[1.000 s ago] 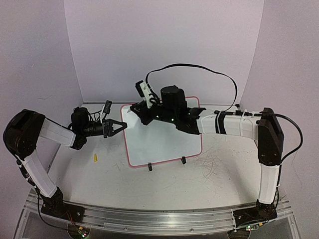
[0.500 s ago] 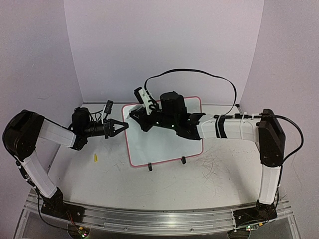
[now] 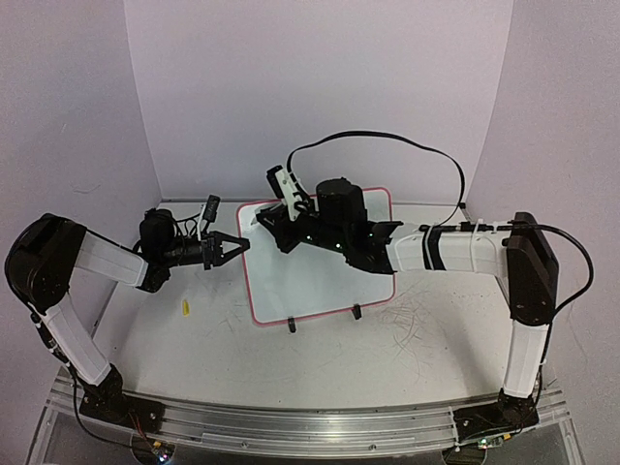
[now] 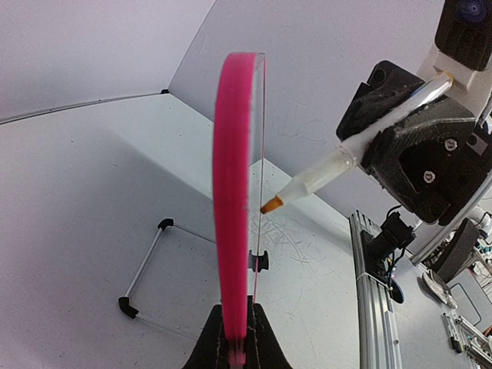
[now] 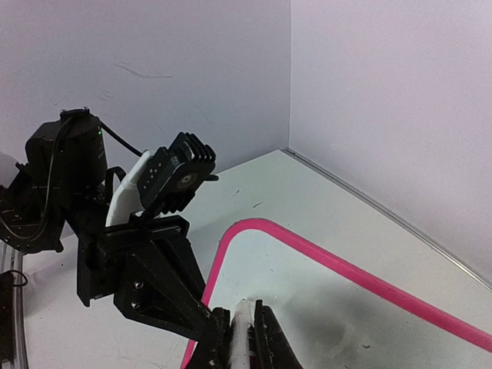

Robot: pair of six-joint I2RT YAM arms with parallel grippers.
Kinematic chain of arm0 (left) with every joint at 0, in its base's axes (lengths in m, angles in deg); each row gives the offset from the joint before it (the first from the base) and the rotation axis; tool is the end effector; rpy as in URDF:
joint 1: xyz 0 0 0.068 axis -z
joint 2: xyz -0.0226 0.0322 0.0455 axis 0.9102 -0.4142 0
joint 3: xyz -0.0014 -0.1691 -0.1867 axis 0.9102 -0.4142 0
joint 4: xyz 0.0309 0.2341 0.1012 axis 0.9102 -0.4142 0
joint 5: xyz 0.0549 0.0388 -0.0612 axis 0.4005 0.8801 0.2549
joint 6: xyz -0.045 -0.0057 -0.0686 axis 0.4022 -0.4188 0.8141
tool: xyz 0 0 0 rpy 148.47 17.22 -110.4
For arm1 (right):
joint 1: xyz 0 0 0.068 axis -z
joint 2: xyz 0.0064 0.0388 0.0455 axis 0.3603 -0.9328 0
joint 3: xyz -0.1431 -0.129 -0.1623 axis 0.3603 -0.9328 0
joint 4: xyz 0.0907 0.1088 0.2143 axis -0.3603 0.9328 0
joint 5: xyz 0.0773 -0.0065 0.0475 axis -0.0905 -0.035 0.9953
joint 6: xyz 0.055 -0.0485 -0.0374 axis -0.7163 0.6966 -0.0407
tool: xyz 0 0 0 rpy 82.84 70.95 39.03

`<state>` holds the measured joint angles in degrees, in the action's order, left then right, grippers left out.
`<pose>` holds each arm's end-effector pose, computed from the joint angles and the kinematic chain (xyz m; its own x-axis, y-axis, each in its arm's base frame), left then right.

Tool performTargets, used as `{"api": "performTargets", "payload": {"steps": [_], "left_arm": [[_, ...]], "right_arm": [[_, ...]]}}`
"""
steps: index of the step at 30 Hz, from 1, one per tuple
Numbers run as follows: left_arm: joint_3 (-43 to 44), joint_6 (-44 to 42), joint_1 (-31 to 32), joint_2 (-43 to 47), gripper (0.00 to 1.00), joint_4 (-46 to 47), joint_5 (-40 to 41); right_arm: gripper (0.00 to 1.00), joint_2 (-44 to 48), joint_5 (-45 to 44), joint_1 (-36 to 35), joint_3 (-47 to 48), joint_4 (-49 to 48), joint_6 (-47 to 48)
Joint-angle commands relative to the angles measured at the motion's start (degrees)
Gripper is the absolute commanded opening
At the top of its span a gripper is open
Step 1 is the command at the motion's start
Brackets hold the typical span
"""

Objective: Write a sentence on the whiteboard

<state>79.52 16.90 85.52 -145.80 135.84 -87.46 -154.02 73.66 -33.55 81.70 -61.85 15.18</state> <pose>0.3004 -0.1714 0.1773 -0.4390 -0.0652 -0.8961 0.8602 0.2576 -0.4401 0.2787 0.4114 0.2730 -0.0288 -0.0801 -0.9964 -0.8925 0.4509 -0.0105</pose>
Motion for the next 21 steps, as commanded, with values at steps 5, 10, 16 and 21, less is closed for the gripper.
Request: {"api": "performTargets", "payload": {"steps": [5,10,16,21], "left_arm": [[0.4,-3.3,0.3,1.1,0.00,1.8,1.3],[0.4,-3.3,0.3,1.0,0.00,1.8,1.3],[0.7,-3.0,0.2,0.4,0.00,1.7,1.3],[0.5,-2.6,0.2,0.5,0.00,1.7,1.6]], "right_arm": [[0.00,2.0,-1.6,-0.2,2.0,-3.0,0.9],[0.00,2.3,-0.3,-0.2,2.0,-3.0,0.7],[0.00,3.1,1.4,-0.2,1.5,-3.0,0.4],[0.00,3.6,1.7,-0.2,0.6,-3.1,-0.1]]}}
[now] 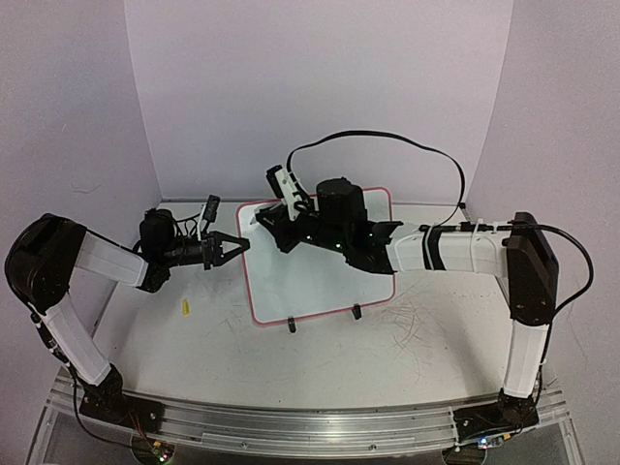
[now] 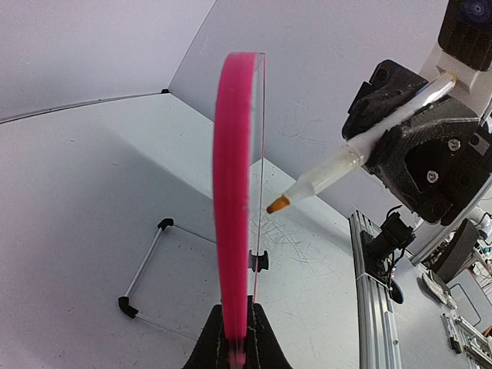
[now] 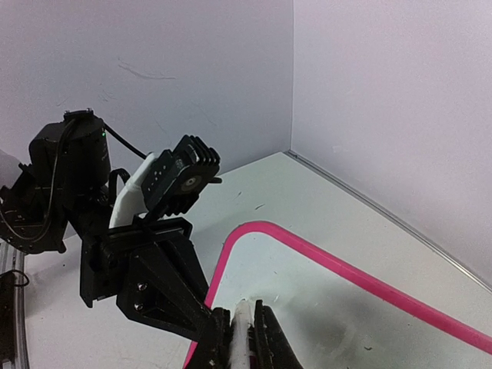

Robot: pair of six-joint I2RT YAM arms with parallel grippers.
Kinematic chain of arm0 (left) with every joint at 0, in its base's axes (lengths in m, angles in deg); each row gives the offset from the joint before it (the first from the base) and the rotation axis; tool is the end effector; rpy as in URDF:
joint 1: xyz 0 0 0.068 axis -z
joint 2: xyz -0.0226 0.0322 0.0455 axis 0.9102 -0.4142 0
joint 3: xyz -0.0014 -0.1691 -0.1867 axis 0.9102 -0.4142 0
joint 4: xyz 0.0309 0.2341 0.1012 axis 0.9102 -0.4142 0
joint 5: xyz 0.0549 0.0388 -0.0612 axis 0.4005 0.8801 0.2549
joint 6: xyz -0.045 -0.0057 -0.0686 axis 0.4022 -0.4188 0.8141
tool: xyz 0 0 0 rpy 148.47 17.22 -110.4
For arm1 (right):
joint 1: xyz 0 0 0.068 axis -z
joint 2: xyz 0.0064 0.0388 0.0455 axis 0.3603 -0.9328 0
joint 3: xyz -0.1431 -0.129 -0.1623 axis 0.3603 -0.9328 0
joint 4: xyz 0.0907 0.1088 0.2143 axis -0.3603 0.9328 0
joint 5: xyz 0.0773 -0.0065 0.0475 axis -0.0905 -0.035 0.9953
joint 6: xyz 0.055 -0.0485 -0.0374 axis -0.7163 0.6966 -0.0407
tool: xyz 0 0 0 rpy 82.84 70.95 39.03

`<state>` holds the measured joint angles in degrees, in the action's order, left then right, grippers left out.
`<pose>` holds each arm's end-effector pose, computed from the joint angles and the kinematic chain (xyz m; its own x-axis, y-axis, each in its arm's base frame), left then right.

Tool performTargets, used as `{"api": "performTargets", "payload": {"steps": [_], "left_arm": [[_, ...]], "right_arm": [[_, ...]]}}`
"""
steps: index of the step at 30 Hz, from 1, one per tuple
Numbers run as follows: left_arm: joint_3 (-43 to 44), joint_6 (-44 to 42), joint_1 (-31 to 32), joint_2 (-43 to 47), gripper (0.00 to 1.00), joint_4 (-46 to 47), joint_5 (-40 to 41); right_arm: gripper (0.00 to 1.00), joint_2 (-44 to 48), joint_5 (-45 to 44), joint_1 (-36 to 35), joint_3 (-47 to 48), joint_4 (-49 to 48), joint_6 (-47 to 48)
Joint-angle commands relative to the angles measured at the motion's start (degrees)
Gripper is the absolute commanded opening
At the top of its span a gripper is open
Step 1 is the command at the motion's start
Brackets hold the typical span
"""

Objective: Write a sentence on the whiteboard

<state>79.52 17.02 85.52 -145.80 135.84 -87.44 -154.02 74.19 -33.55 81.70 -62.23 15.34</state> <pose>0.3005 -0.1714 0.1773 -0.4407 -0.0659 -0.8952 0.8592 0.2578 -0.4420 0.2782 0.4118 0.2739 -0.0224 -0.0758 -0.9969 -0.8967 0.4425 -0.0135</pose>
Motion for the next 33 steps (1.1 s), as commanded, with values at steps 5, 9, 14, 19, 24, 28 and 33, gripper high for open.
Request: {"api": "performTargets", "payload": {"steps": [5,9,14,19,24,28,33], "left_arm": [[0.9,-2.6,0.2,0.6,0.00,1.3,1.8],[0.9,-2.3,0.2,0.5,0.00,0.9,1.7],[0.9,-2.6,0.2,0.8,0.00,0.2,2.3],[1.1,-2.7,0.2,0.8,0.00,-0.4,2.8],[1.2,-3.1,0.2,0.8,0.00,-1.1,3.1],[1.5,-3.1,0.3,0.7,0.00,-1.4,3.1],[1.6,-3.3,0.2,0.9,0.00,-1.9,3.1]], "right_arm": [[0.00,4.6,1.2,-0.2,-0.1,-2.7,0.3],[0.00,5.8,1.1,-0.2,-1.4,-2.6,0.4],[0.00,6.4,3.2,-0.3,-2.3,-1.7,0.5],[0.00,5.7,3.7,-0.2,-1.4,-0.1,-0.8],[0.00,6.2,0.1,-0.2,-2.5,-2.2,-5.2],[0.00,6.3,0.9,-0.2,-1.8,-0.5,-3.9],[0.00,6.0,-0.5,-0.2,-1.8,0.2,-2.0]]}}
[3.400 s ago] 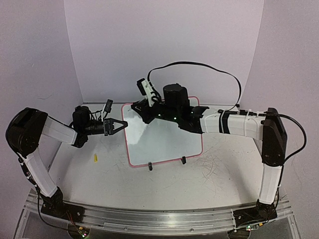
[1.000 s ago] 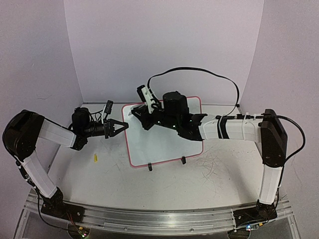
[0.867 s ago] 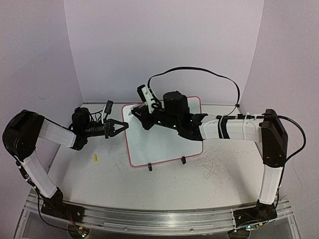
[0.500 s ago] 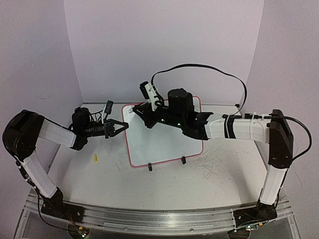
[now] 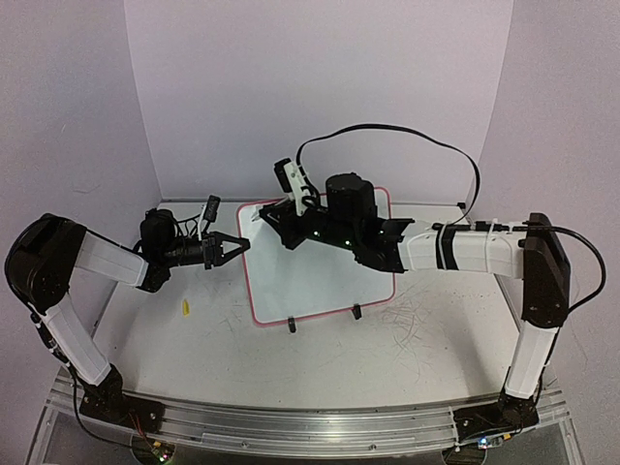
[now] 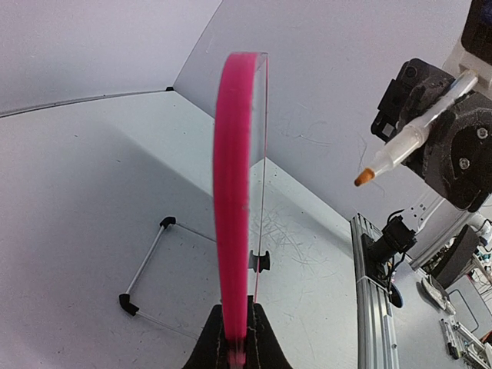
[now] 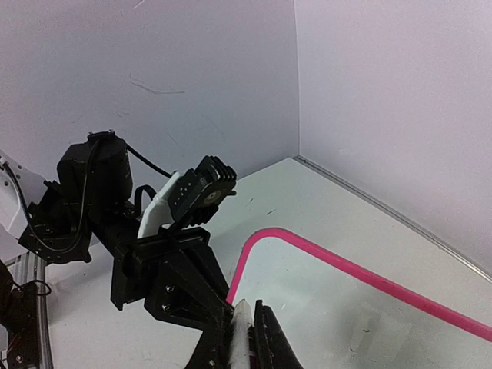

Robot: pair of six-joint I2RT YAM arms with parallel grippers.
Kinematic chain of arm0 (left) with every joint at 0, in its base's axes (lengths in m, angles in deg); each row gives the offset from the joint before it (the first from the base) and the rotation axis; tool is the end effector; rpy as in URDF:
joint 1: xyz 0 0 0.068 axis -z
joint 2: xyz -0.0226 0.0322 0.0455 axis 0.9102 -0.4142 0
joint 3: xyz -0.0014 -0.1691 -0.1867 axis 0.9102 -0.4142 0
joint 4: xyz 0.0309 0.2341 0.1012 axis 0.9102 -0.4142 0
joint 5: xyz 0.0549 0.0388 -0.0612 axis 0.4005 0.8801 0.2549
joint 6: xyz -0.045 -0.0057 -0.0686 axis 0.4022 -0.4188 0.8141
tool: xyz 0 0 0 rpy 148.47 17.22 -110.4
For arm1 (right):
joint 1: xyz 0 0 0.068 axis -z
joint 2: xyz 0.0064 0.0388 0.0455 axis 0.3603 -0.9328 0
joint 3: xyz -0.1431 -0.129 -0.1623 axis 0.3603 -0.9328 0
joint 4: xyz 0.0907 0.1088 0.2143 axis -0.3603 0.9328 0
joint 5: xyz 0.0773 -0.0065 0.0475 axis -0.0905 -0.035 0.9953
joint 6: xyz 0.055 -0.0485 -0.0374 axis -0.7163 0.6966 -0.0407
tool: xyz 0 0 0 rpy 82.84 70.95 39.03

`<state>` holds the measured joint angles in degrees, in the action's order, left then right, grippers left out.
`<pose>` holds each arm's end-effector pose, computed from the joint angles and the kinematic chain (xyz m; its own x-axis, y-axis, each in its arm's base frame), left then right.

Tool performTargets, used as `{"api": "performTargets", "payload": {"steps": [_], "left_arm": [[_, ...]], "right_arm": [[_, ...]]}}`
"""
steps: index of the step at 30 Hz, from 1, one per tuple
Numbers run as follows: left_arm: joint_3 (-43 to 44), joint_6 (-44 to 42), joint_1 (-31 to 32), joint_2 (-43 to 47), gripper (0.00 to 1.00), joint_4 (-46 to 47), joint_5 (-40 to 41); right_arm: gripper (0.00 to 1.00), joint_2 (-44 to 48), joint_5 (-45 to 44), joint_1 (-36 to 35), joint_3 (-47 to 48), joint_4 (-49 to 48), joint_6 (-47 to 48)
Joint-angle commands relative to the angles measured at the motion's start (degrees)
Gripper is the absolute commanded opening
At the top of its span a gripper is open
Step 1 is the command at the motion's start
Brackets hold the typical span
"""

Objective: Write a sentence on the whiteboard

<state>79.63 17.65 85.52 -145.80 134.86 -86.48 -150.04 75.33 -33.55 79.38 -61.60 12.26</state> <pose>0.3017 -0.1711 0.1758 -0.4611 -0.0702 -0.8846 0.8436 0.2743 -0.4615 0.2687 0.4008 0.2893 -0.0604 -0.0378 -0.9975 -0.9032 0.4275 0.0385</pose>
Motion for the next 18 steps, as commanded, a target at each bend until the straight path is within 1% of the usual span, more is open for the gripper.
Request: {"api": "performTargets", "payload": {"steps": [1,4,13,18], "left_arm": [[1.5,-4.0,0.2,0.9,0.00,-1.0,2.2],[1.5,-4.2,0.2,1.0,0.00,-1.3,2.3],[1.9,-4.8,0.2,1.0,0.00,-2.1,2.5],[2.0,-5.1,0.2,0.9,0.00,-2.5,2.5]], "right_arm": [[0.00,1.8,-2.2,-0.2,0.6,-0.4,1.2],[0.00,1.0,-4.0,-0.3,1.4,-0.4,3.2],[0.00,-1.4,-6.0,-0.2,3.7,-0.9,4.8],[0.00,-3.3,-4.1,-0.2,5.6,-0.8,4.7]]}}
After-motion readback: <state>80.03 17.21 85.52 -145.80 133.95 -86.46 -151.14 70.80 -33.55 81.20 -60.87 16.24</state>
